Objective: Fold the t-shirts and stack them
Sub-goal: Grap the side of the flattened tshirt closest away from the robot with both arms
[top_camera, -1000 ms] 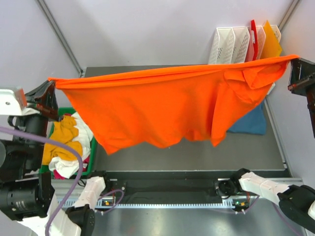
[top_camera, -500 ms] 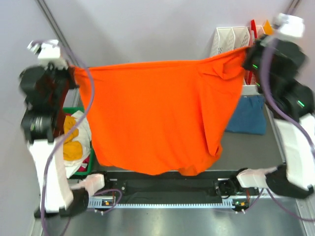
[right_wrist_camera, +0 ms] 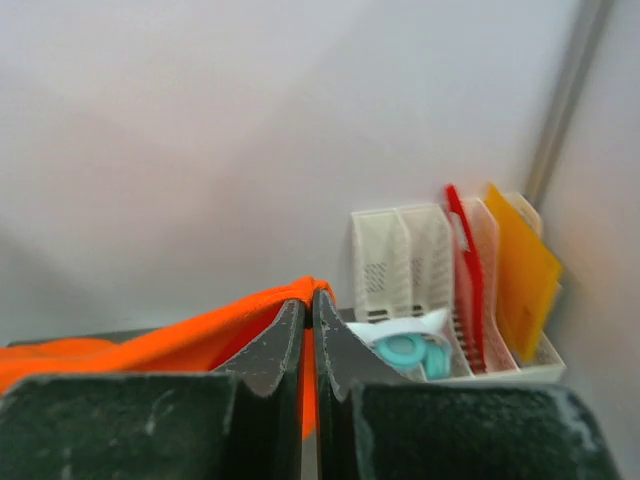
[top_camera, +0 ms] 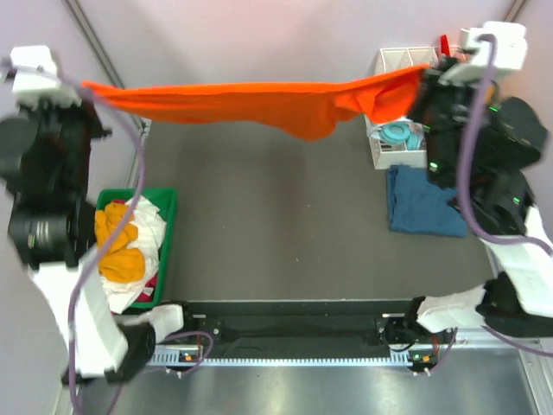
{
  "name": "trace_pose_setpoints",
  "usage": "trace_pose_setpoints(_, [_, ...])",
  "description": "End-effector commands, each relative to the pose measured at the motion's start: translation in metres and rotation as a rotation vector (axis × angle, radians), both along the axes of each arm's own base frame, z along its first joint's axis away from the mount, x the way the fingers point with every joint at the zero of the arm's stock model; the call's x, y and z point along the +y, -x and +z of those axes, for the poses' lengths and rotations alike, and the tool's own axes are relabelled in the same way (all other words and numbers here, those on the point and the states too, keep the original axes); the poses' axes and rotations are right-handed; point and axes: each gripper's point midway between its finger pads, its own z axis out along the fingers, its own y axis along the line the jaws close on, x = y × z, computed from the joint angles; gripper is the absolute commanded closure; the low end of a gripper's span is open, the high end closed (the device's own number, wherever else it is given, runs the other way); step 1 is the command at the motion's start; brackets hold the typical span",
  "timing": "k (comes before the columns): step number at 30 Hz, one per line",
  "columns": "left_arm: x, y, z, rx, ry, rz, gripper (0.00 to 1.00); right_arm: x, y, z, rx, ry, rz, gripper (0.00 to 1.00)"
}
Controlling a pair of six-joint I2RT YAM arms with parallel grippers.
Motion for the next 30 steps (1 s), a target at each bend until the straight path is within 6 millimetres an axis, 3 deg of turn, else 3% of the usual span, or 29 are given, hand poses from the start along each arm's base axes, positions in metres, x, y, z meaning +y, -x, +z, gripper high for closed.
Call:
trace_pose_setpoints(1, [-0.003, 0.063, -0.004, -0.07, 0.022, 0.005, 1.0, -0.062, 0.033, -0.025, 0.055, -0.091, -0.189, 1.0])
trace_pose_setpoints(2, [-0.004, 0.063, -0.018, -0.04, 0.019, 0.003, 1.0, -0.065, 0.038, -0.031, 0.063, -0.105, -0.185, 1.0])
trace_pose_setpoints(3, [-0.003, 0.073, -0.02, -0.048, 0.01, 0.009, 1.0, -0.08, 0.052, -0.032, 0.068, -0.162, -0.176, 1.0])
trace_pose_setpoints(5, [-0.003, 0.102, -0.018, -0.066, 0.0, 0.019, 1.0, -0.082, 0.06, -0.045, 0.102, -0.152, -0.18, 1.0])
trace_pose_setpoints(6, [-0.003, 0.111, -0.016, -0.072, 0.0, 0.025, 1.0, -0.093, 0.07, -0.044, 0.132, -0.182, -0.176, 1.0])
trace_pose_setpoints(7, [-0.002, 0.126, -0.008, -0.098, 0.002, 0.035, 1.0, -0.092, 0.073, -0.049, 0.153, -0.164, -0.173, 1.0])
trace_pose_setpoints(8, [-0.002, 0.132, -0.011, -0.08, 0.004, 0.037, 1.0, -0.093, 0.075, -0.045, 0.152, -0.251, -0.16, 1.0])
trace_pose_setpoints(9, [-0.001, 0.138, -0.009, -0.084, 0.009, 0.04, 1.0, -0.092, 0.077, -0.047, 0.182, -0.15, -0.157, 1.0])
trace_pose_setpoints(12, [0.006, 0.154, -0.001, -0.116, -0.005, 0.076, 1.0, -0.083, 0.075, -0.031, 0.164, -0.129, -0.137, 1.0])
trace_pose_setpoints(16, [0.008, 0.154, 0.008, -0.135, -0.022, 0.079, 1.0, -0.074, 0.072, 0.003, 0.095, -0.163, -0.1, 1.0])
trace_pose_setpoints(20, [0.009, 0.129, 0.003, -0.094, -0.048, 0.086, 1.0, -0.049, 0.065, 0.024, 0.012, -0.099, -0.092, 1.0])
trace_pose_setpoints(22, [0.005, 0.104, -0.009, -0.046, -0.061, 0.071, 1.0, -0.054, 0.058, 0.024, 0.001, -0.093, -0.149, 1.0])
trace_pose_setpoints(25, [-0.005, 0.063, -0.031, 0.025, -0.076, 0.032, 1.0, -0.059, 0.041, 0.018, -0.009, -0.078, -0.23, 1.0])
trace_pose_setpoints(26, [-0.008, 0.053, -0.036, 0.038, -0.075, 0.019, 1.0, -0.047, 0.032, 0.012, -0.013, -0.065, -0.185, 1.0])
trace_pose_setpoints(27, [-0.012, 0.039, -0.043, 0.06, -0.077, -0.004, 1.0, -0.06, 0.024, 0.011, -0.021, -0.078, -0.225, 1.0])
trace_pose_setpoints(29, [-0.017, 0.02, -0.054, 0.085, -0.066, -0.023, 1.0, -0.053, 0.006, -0.007, 0.008, -0.05, -0.212, 1.0])
trace_pose_setpoints(30, [-0.02, 0.009, -0.061, 0.104, -0.062, -0.031, 1.0, -0.062, -0.004, -0.014, 0.021, -0.036, -0.254, 1.0])
